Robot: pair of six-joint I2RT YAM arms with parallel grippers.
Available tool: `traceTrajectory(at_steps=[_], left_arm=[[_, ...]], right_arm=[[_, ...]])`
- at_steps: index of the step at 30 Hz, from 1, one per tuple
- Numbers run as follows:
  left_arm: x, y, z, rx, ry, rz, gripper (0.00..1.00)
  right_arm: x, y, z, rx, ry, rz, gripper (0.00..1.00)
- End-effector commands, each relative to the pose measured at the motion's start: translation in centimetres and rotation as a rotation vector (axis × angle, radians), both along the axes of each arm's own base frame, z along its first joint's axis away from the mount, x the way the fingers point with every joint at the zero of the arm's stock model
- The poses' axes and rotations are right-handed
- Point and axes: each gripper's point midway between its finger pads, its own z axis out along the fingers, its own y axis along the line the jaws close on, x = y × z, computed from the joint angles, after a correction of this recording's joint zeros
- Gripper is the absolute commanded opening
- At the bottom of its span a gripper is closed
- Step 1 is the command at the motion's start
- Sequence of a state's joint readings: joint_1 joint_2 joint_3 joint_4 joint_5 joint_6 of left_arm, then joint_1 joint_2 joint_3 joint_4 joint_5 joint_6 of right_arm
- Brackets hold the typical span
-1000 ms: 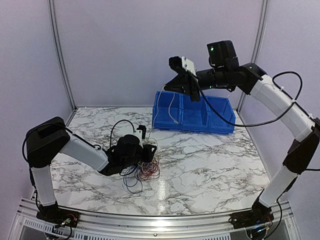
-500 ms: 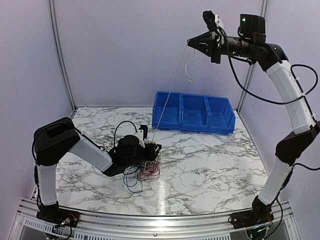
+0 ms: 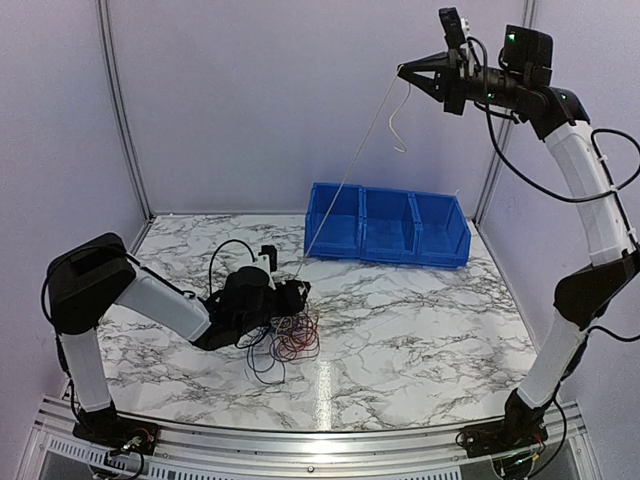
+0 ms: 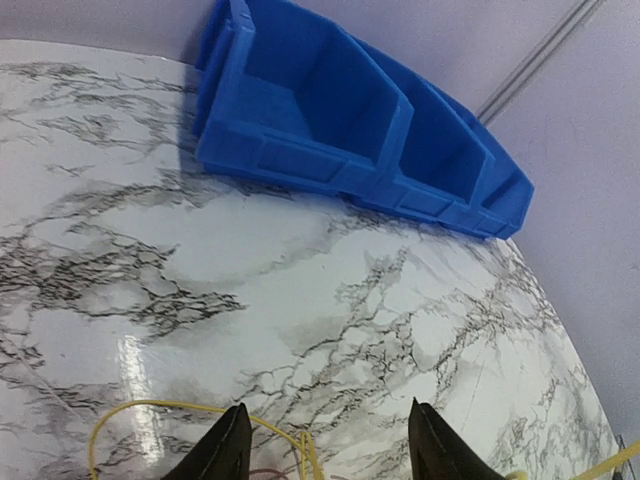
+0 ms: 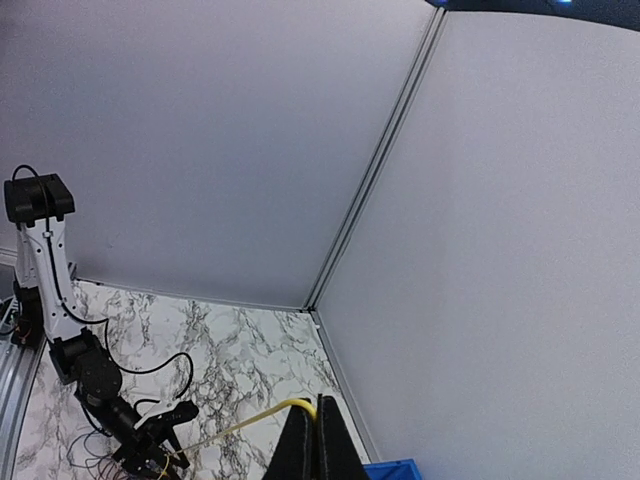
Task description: Untangle the cables
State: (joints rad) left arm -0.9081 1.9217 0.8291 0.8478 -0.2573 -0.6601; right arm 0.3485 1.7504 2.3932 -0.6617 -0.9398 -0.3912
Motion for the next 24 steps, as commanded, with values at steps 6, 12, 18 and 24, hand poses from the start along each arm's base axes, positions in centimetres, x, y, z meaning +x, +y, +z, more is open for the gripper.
traceTrajectory(at_steps=[6,12,18,24], left_arm=[[-0.9,6.9,5.7,0.201,-0.089,0.097,0.33],[-5.3,3.8,15.0,0.1,-0.323,-0.221,0.17],[-8.5,1.8,19.4,-0.031,-0.374,-0.395,0.01],[-7.4,2.4,19.7,-0.004,-0.368,-0.308,0.14]], right_arm=[[-3.7,-2.4,1.6,0.034,-0.072,-0.01,0.0],[2.0,-4.4,-12.8,-0.078,0.188,-0.32,0.0],[4.5,-8.0,-23.6,-0.184,0.314,-0.59,0.01],[3.2,-8.2,-24.5,-0.208,0.317,-0.569,0.0]])
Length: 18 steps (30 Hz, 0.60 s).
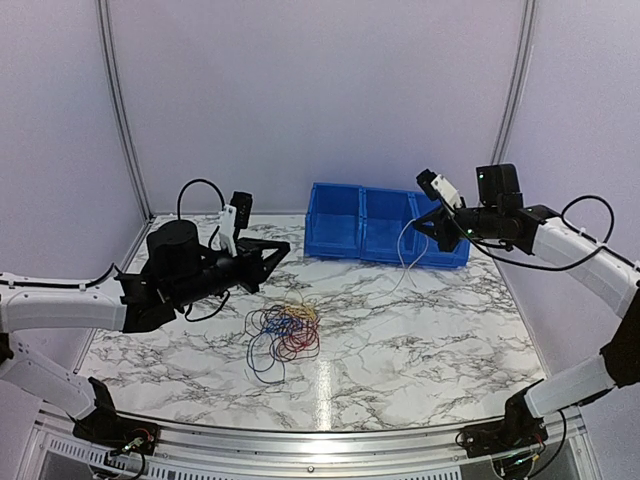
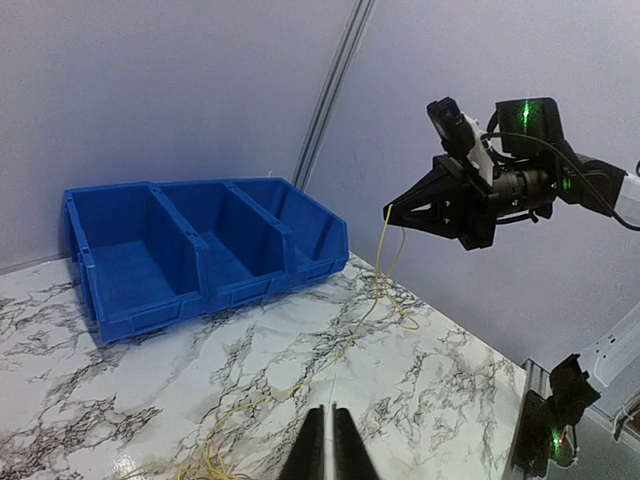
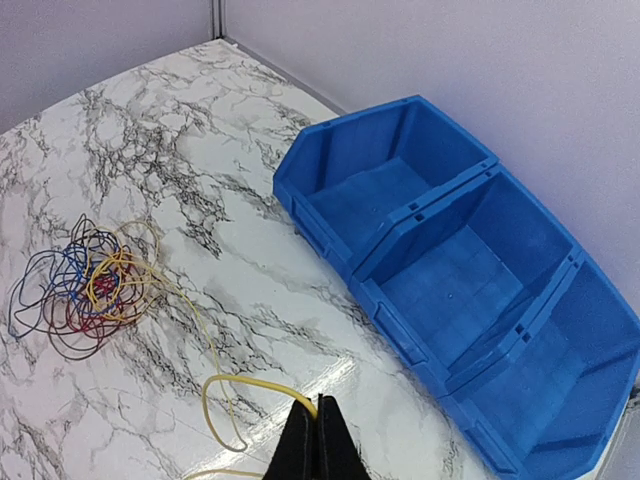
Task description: Untangle the cables
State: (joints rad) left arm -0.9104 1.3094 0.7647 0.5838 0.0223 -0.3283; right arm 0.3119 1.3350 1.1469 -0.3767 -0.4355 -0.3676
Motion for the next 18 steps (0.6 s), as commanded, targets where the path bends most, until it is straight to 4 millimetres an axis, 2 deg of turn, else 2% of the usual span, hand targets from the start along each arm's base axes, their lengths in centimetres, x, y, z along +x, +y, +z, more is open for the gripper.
traceTrajectory(at_steps=[1,3,5,7,10,14,18], left_arm=[[1.2,0.4,-0.2,0.037,0.011,0.074,0.26],[1.9,0.3,-2.3,0.081,0.053,0.108,0.44],[2.6,-0.1,-4.6,0.129,0.099,0.126,0.52],[3.4,-0.6,-7.2,0.182,0.143,0.143,0.54],[4.4,-1.1,-9.7,0.221,0.201,0.178,0.54],[5.2,-2.6,-11.8,0.256,0.261,0.169,0.54],[5.6,-3.4,-13.7,0.286,0.299,0.158,0.51]], right_arm=[[-0.4,-0.4,6.7,0.05,-0.185,-0.007,0.0],[-1.0,0.1,8.6,0.077,-0.198,0.031,0.0],[-1.8,0.6,11.0,0.105,-0.221,0.077,0.0],[-2.1,0.9,13.5,0.132,-0.253,0.097,0.0],[-2.5,1.4,16.6,0.166,-0.284,0.131,0.0],[-3.8,2.1,21.3,0.215,-0.35,0.206,0.0],[-4.6,2.5,24.0,0.254,-0.383,0.25,0.0]])
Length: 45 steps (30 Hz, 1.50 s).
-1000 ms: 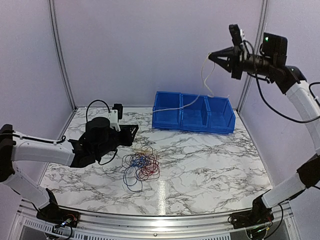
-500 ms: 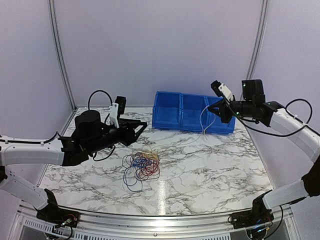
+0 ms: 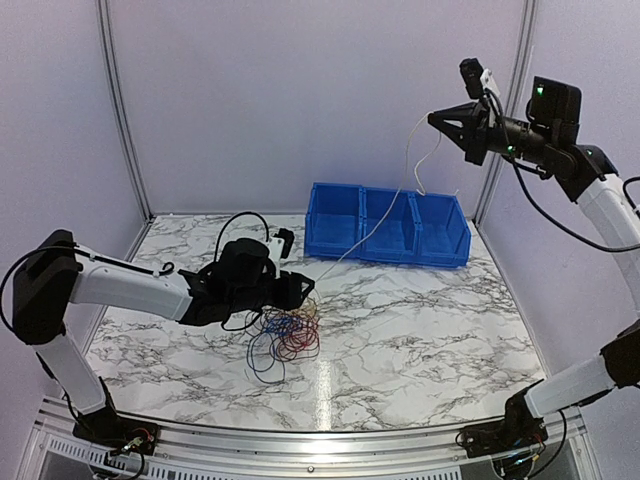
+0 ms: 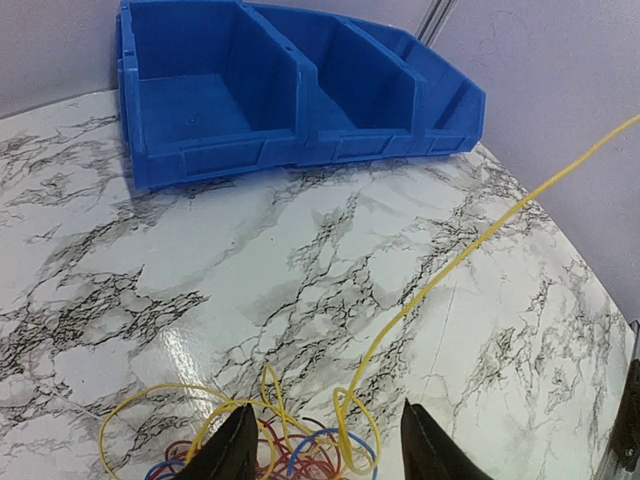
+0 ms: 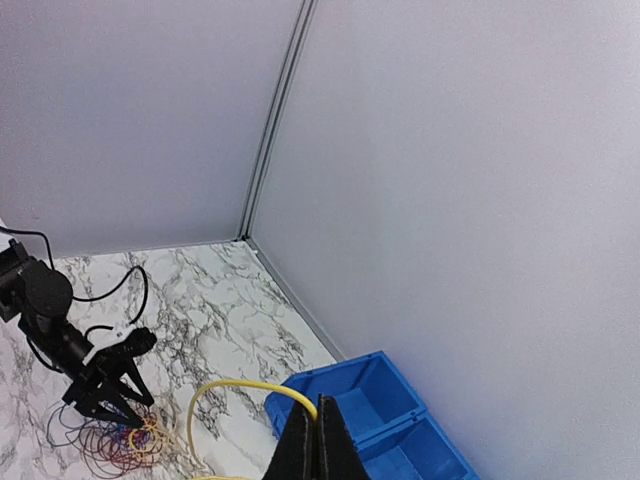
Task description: Untangle the cables
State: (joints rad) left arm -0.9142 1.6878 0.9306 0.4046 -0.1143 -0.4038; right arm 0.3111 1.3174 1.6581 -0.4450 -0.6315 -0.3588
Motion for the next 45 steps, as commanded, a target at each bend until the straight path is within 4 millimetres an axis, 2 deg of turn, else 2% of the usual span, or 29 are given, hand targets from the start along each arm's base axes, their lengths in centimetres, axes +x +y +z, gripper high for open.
traceTrajectory(at_steps=[1,4,9,11,13,15,16,17,18,20,22,24,26,27,30,32,35,37,39,43,45], left_arm=[[0.7,-0.7,-0.8,0.006,0.038,0.014,0.5],[0.8,-1.0,-1.9,0.017,0.06,0.001,0.46],[0.6,-2.0,-2.6,0.015,0.079,-0.04,0.15],[0.7,-2.1,-2.2,0.006,0.072,-0.039,0.06],[0.7,-2.1,-1.5,-0.006,0.062,-0.042,0.02],[0.5,-2.1,-0.3,-0.025,0.048,-0.05,0.0],[0.4,-2.0,0.6,-0.037,0.036,-0.055,0.0],[0.2,-1.9,1.8,-0.056,0.02,-0.059,0.0],[0.1,-1.7,3.1,-0.072,0.0,-0.063,0.0],[-0.3,-0.9,6.9,-0.122,-0.057,-0.059,0.0],[-0.7,0.3,11.4,-0.175,-0.121,-0.036,0.0],[-1.4,1.4,16.1,-0.227,-0.173,-0.032,0.0],[-2.4,2.4,21.3,-0.267,-0.232,-0.049,0.0],[-2.9,3.0,25.2,-0.291,-0.284,-0.051,0.0],[-4.2,5.9,32.7,-0.309,-0.397,-0.012,0.0],[-5.1,7.6,36.6,-0.324,-0.461,0.003,0.0],[-5.8,8.8,40.2,-0.341,-0.509,0.013,0.0],[-6.2,8.4,40.9,-0.356,-0.505,-0.015,0.0],[-6.1,7.8,40.3,-0.364,-0.477,-0.029,0.0],[-4.8,5.5,35.4,-0.33,-0.38,-0.049,0.0],[-4.2,4.1,31.6,-0.304,-0.32,-0.07,0.0]], right_arm=[[-1.3,0.8,2.1,0.036,0.016,0.087,0.0],[-1.8,1.0,3.3,0.05,0.0,0.116,0.0],[-1.7,1.1,4.2,0.058,-0.017,0.123,0.0],[-1.6,1.1,4.2,0.057,-0.021,0.118,0.0],[-1.4,1.0,3.9,0.051,-0.022,0.109,0.0],[-1.2,1.0,2.9,0.043,-0.011,0.103,0.0],[-0.8,1.1,1.6,0.036,0.013,0.098,0.0],[-0.3,1.0,0.6,0.028,0.026,0.082,0.0],[0.3,0.9,-0.3,0.021,0.038,0.057,0.05],[1.6,0.4,-2.4,0.003,0.065,-0.008,0.26],[2.7,-0.1,-4.7,-0.028,0.085,-0.059,0.4],[3.0,-0.1,-6.8,-0.05,0.108,-0.063,0.47],[3.1,0.1,-8.5,-0.061,0.138,-0.054,0.5],[2.9,0.3,-9.1,-0.06,0.152,-0.036,0.5],[2.4,0.9,-10.4,-0.048,0.191,0.01,0.52],[2.1,1.4,-10.8,-0.039,0.206,0.036,0.52],[1.4,2.1,-11.1,-0.033,0.219,0.08,0.52],[0.9,2.7,-11.2,-0.041,0.216,0.106,0.52],[0.3,3.2,-11.1,-0.053,0.21,0.131,0.53],[-1.9,4.6,-10.5,-0.075,0.193,0.227,0.51],[-3.4,5.4,-10.0,-0.084,0.191,0.292,0.49]])
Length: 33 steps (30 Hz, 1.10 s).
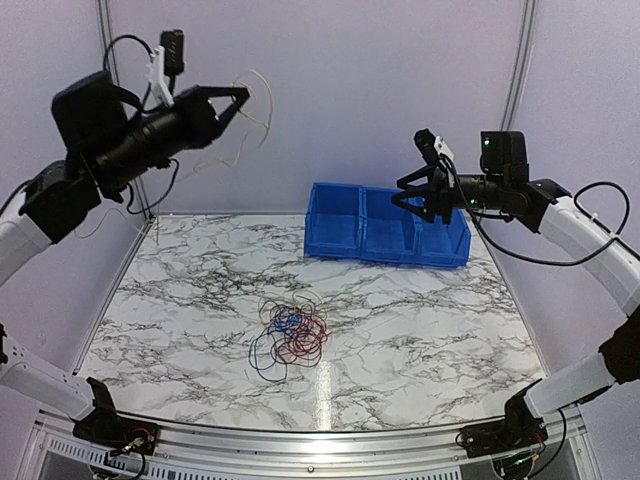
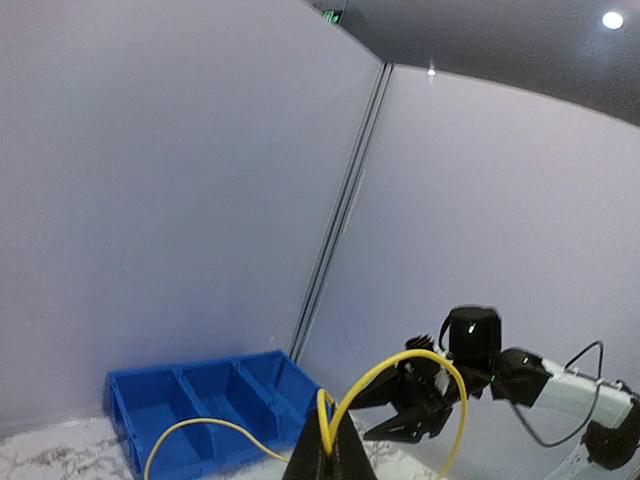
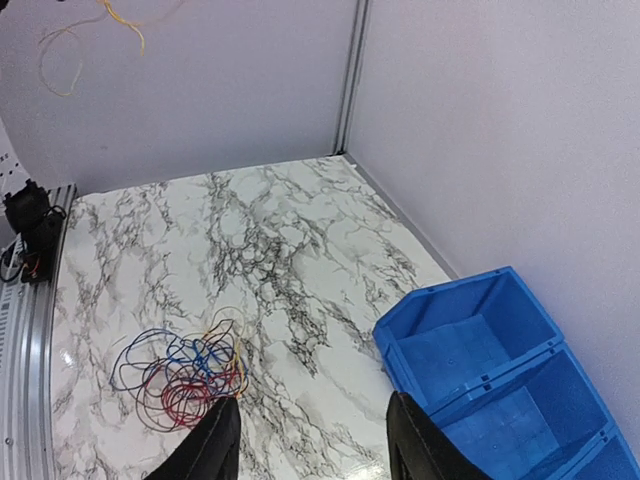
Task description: Untangle the cables
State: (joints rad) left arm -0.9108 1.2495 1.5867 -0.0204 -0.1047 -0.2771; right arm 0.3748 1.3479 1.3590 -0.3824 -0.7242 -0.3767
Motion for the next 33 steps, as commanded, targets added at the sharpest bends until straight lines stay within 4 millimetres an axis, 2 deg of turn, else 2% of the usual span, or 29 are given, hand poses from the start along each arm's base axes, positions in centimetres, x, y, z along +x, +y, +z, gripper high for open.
traceTrajectory(at_steps=[1,4,7,10,12,15,19,21,24,27,31,33], left_arm=[[2.2,-4.6,-10.6,0.16,0.187,-0.063,0.0],[2.4,-6.2,-14.4,0.21,0.236,-0.098,0.0],[2.4,-7.3,-16.6,0.225,0.251,-0.123,0.0],[1.9,-8.8,-18.4,0.252,0.272,-0.195,0.0],[1.5,-9.5,-19.1,0.265,0.28,-0.234,0.0],[0.8,-10.4,-19.7,0.276,0.285,-0.275,0.0],[0.9,-10.6,-20.3,0.283,0.294,-0.27,0.0],[1.0,-10.5,-20.5,0.281,0.299,-0.262,0.0],[1.2,-10.6,-20.6,0.277,0.303,-0.256,0.0],[1.2,-10.7,-20.4,0.27,0.3,-0.256,0.0],[1.1,-10.6,-20.1,0.255,0.298,-0.257,0.0],[0.9,-10.7,-19.9,0.251,0.296,-0.266,0.0]], right_arm=[[-3.6,1.8,2.9,0.014,-0.05,0.148,0.49],[-3.8,2.6,4.4,0.027,-0.059,0.164,0.46],[-3.8,3.4,5.1,0.052,-0.046,0.189,0.45],[-3.6,4.8,4.3,0.06,-0.007,0.214,0.51],[-3.2,5.6,3.3,0.055,0.015,0.21,0.5],[-2.7,6.3,2.0,0.057,0.053,0.219,0.43],[-5.5,7.4,1.4,0.073,0.085,0.363,0.23],[-7.5,7.6,1.6,0.082,0.085,0.447,0.19],[-9.9,8.1,1.2,0.091,0.133,0.558,0.19],[-11.2,8.8,0.0,0.068,0.145,0.597,0.2],[-11.1,9.9,-1.6,0.039,0.172,0.572,0.24],[-10.2,10.5,-2.2,0.027,0.184,0.53,0.32]])
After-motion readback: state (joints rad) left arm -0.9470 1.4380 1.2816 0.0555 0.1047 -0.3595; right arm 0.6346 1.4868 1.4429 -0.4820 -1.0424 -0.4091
